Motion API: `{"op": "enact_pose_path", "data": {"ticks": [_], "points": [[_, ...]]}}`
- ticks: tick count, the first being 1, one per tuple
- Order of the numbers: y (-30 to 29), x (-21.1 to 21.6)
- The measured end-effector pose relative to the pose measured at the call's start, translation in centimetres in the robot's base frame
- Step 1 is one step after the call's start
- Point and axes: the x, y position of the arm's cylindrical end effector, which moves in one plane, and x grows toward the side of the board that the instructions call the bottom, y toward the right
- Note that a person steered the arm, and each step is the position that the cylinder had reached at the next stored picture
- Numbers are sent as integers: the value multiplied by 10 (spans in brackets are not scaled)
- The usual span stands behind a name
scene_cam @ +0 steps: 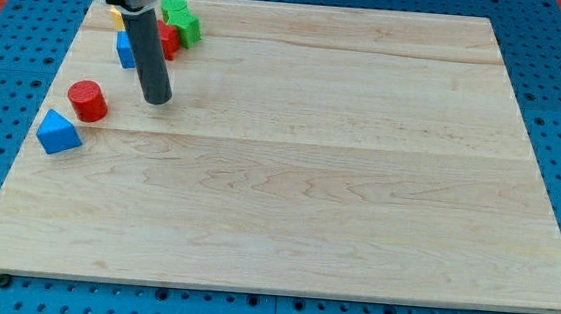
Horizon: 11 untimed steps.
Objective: Move the arm towards the center of the board
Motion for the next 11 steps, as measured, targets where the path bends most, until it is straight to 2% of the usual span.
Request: {"op": "enact_pose_path", "data": {"ticks": [1, 11], "points": [[0, 5], [161, 6]]}}
